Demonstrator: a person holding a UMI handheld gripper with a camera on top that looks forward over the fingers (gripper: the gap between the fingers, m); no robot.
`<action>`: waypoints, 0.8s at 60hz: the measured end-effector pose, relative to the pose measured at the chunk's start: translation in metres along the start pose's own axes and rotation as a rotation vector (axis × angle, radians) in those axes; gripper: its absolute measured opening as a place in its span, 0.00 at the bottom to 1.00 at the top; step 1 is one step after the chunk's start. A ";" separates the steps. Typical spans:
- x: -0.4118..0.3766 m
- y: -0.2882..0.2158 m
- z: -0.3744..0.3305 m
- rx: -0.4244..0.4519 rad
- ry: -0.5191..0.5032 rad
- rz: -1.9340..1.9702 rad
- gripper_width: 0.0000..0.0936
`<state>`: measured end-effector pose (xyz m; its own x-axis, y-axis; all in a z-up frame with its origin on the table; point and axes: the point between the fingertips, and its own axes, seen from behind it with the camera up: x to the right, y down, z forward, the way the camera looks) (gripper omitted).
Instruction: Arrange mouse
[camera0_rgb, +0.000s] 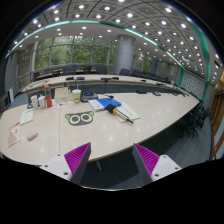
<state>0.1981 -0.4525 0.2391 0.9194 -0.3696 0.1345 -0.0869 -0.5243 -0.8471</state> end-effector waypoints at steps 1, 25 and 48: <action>-0.001 0.001 0.001 -0.002 0.002 -0.002 0.91; -0.099 0.082 0.025 -0.081 -0.029 -0.031 0.91; -0.413 0.134 0.074 -0.098 -0.345 0.011 0.92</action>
<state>-0.1652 -0.3128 0.0320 0.9921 -0.1041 -0.0701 -0.1188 -0.5988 -0.7921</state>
